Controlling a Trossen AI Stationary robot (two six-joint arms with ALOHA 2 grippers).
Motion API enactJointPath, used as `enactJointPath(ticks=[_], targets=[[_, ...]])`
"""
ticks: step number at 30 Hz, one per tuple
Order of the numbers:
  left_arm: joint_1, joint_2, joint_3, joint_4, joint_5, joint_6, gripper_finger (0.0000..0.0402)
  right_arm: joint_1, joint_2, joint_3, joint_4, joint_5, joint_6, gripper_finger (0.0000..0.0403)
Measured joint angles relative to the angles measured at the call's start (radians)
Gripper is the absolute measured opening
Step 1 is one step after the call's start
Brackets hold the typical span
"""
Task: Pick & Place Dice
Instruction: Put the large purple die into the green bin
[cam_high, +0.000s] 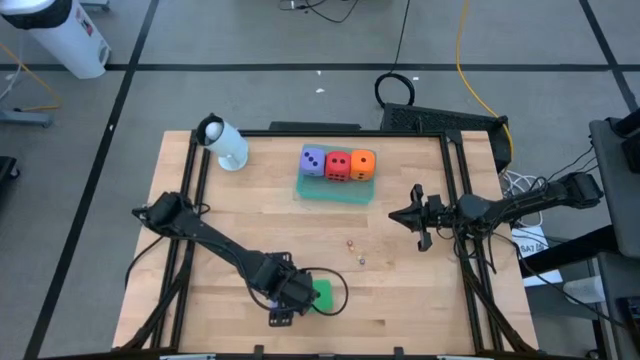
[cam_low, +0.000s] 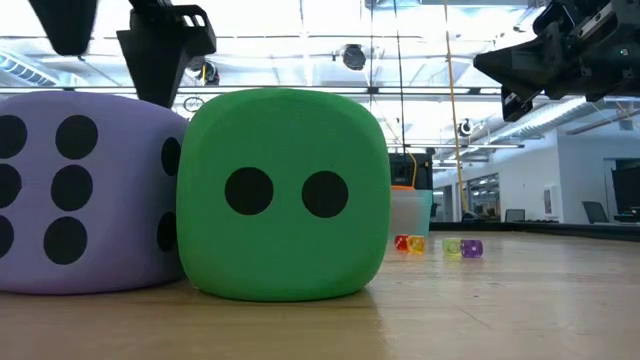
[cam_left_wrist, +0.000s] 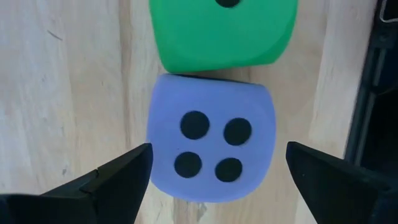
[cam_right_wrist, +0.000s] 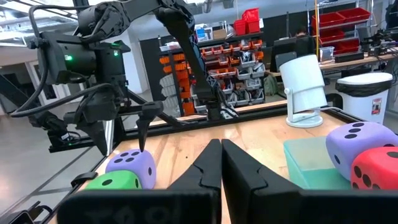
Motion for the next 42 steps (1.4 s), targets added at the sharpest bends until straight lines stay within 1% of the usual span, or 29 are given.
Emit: enactJointPath(ticks=[6,21,29,36,42], targets=[[-0.001,0.008,0.000,0.001,-0.014,0.008,0.0379,0.000,0.000,0.000,0.000,0.000,0.000,0.0000],[0.001,0.056,0.000,0.016,0.001,0.052,0.0379,0.000,0.000,0.000,-0.011,0.000,0.000,0.0000],[0.009,0.120,0.003,0.012,0.028,0.094,0.0379,0.000,0.000,0.000,-0.011,0.000,0.008,0.0000],[0.025,0.127,0.002,0.024,0.039,0.071,0.0379,0.002,0.001,0.000,-0.012,-0.002,0.026,0.0000],[0.024,0.127,0.001,0.036,0.027,0.067,0.0379,0.002,0.001,0.000,-0.018,-0.003,0.030,0.0000]])
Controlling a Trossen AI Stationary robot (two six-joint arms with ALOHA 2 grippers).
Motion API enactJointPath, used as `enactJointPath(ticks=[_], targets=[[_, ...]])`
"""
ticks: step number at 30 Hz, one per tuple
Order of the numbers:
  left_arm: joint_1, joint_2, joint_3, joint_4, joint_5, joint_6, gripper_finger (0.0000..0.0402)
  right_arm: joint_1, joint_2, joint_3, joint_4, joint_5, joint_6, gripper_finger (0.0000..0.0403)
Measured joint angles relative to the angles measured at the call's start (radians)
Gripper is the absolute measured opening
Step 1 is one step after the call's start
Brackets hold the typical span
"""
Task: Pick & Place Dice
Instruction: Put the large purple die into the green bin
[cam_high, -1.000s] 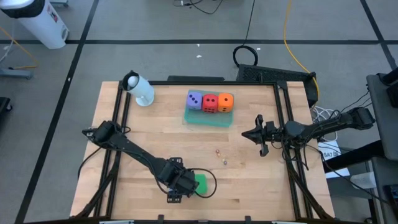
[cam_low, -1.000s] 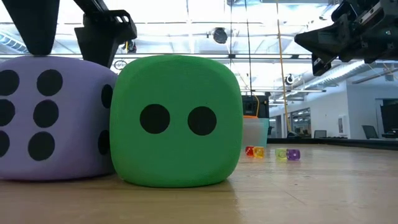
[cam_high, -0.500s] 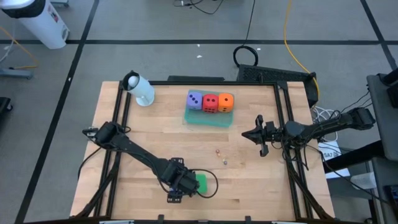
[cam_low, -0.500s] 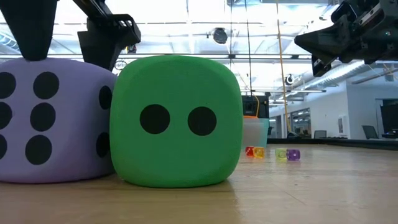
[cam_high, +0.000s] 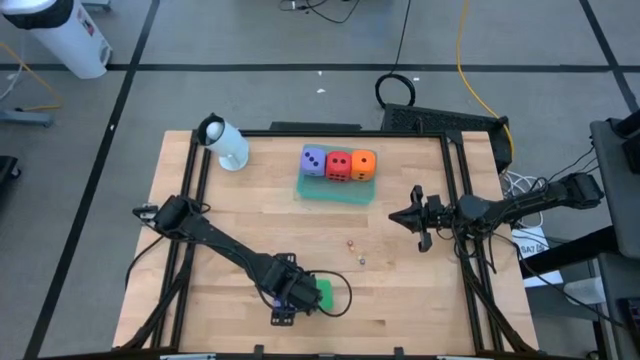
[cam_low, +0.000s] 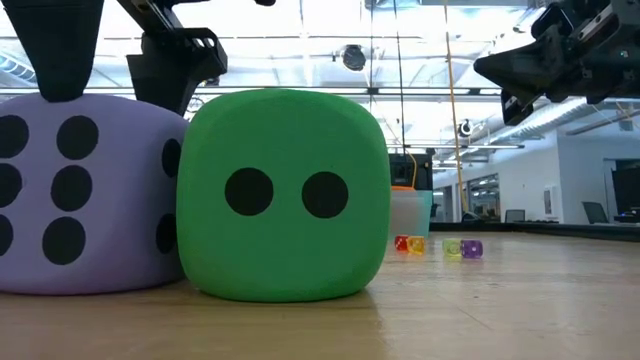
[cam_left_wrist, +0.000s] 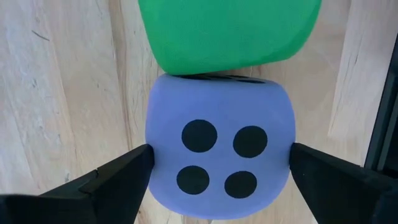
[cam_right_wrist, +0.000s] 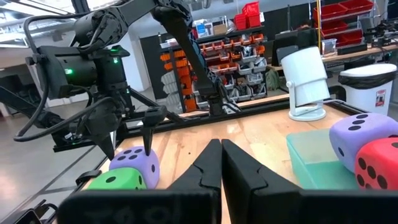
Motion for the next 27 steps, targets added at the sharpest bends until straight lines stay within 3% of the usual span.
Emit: enactJointPath(ticks=[27], targets=[[-0.007,0.005,-0.003,0.068,-0.086,-0.052,0.0399,0.000,0.000,0.000,-0.009,-0.001,0.000,0.0000]])
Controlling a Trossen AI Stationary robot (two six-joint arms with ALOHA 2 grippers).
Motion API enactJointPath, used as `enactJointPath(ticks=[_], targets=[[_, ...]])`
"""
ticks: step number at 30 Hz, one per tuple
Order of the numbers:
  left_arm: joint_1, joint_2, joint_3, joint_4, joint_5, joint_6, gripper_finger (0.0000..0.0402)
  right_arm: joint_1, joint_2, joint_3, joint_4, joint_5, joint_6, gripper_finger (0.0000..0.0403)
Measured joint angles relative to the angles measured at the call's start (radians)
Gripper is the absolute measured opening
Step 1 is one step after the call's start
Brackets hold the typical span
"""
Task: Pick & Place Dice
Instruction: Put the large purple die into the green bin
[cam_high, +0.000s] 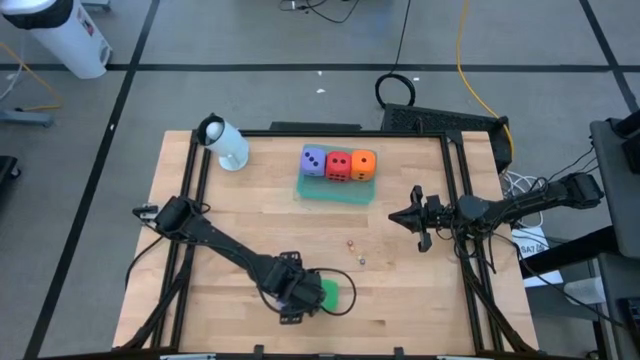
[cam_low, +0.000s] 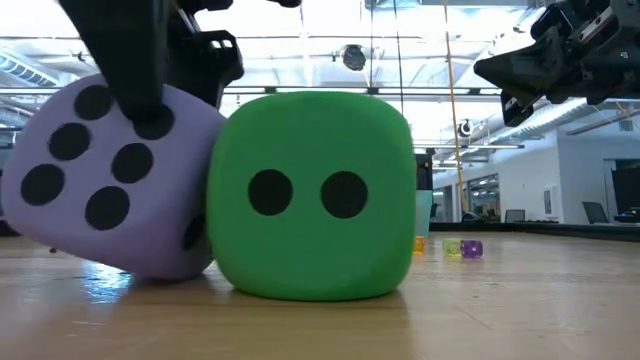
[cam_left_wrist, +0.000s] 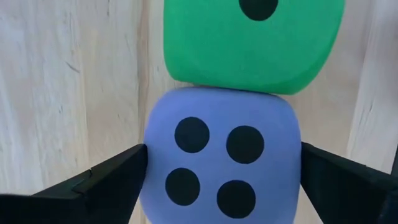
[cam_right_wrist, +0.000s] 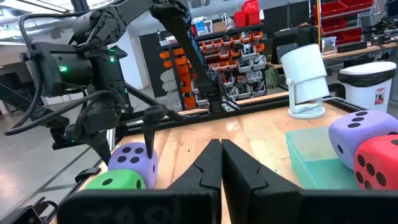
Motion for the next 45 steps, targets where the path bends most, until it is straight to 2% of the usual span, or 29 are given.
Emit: enactJointPath(ticks=[7,17,24,29,33,36,41,45], targets=[[-0.008,-0.025,-0.004,-0.026,-0.001,-0.016,0.0378,0.000,0.000,0.000,-0.009,0.000,0.000,0.0000],[-0.011,-0.131,-0.010,-0.049,-0.087,-0.057,0.0364,0.000,0.000,0.000,-0.007,0.001,0.020,0.0000],[-0.011,-0.148,-0.008,-0.071,-0.123,-0.059,0.0351,0.000,0.000,0.000,-0.008,0.001,0.023,0.0000],[-0.011,-0.149,-0.007,-0.084,-0.103,-0.092,0.0365,0.000,0.000,0.000,-0.009,0.001,0.022,0.0000],[-0.028,-0.154,-0.007,-0.082,-0.093,0.048,0.0393,0.000,0.000,0.000,-0.009,0.001,0.022,0.0000],[-0.044,-0.156,-0.006,-0.048,-0.097,0.122,0.0395,0.000,0.000,0.000,-0.008,0.001,0.022,0.0000],[0.008,-0.156,-0.005,0.041,-0.031,-0.037,0.0398,0.000,0.000,0.000,-0.008,0.002,0.023,0.0000],[-0.002,-0.156,-0.005,0.016,-0.038,0.008,0.0399,0.000,0.000,0.000,-0.009,0.002,0.031,0.0000]])
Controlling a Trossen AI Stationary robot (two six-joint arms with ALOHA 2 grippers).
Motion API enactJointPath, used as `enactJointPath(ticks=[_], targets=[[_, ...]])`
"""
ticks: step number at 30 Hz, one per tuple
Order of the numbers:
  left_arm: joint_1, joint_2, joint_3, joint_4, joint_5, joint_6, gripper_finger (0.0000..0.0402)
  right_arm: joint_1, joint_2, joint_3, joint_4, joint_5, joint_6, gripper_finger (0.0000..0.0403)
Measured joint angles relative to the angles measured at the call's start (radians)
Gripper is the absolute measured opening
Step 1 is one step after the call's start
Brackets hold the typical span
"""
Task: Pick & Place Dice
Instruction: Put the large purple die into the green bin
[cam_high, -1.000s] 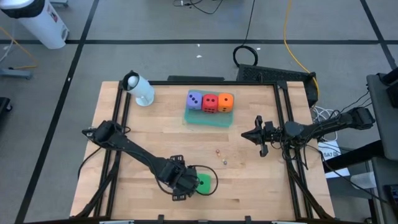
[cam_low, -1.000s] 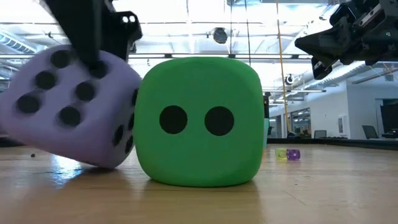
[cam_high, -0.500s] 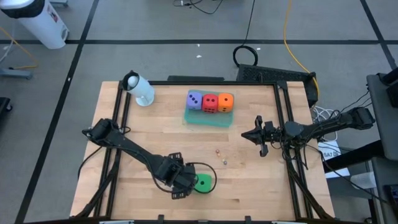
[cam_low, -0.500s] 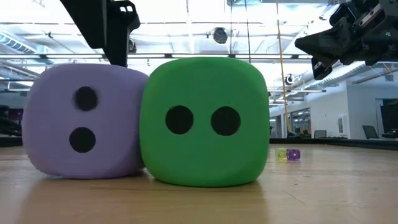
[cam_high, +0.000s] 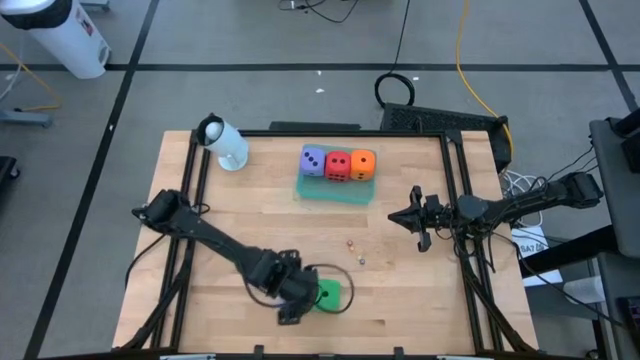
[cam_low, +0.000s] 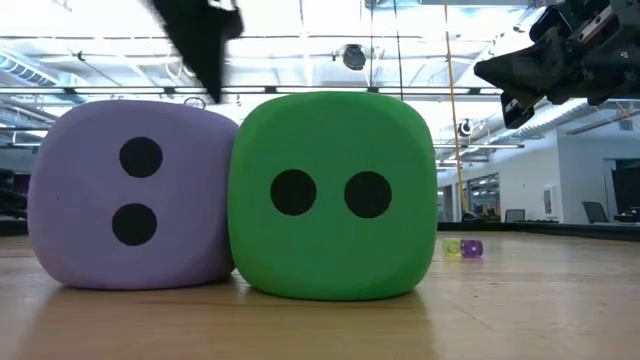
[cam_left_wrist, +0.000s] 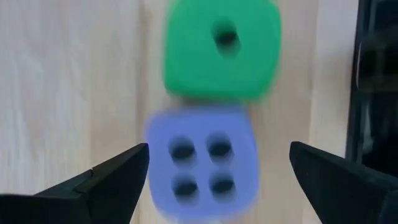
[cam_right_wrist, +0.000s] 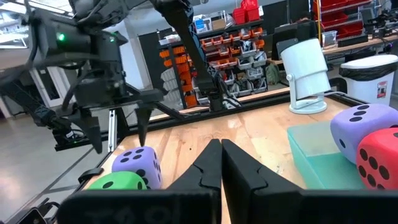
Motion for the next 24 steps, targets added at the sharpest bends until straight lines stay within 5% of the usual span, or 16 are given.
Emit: enactJointPath(ticks=[24], targets=[[0.010,0.052,-0.059,-0.009,0.013,-0.118,0.0397,0.000,0.006,-0.001,-0.017,0.002,0.014,0.0000]])
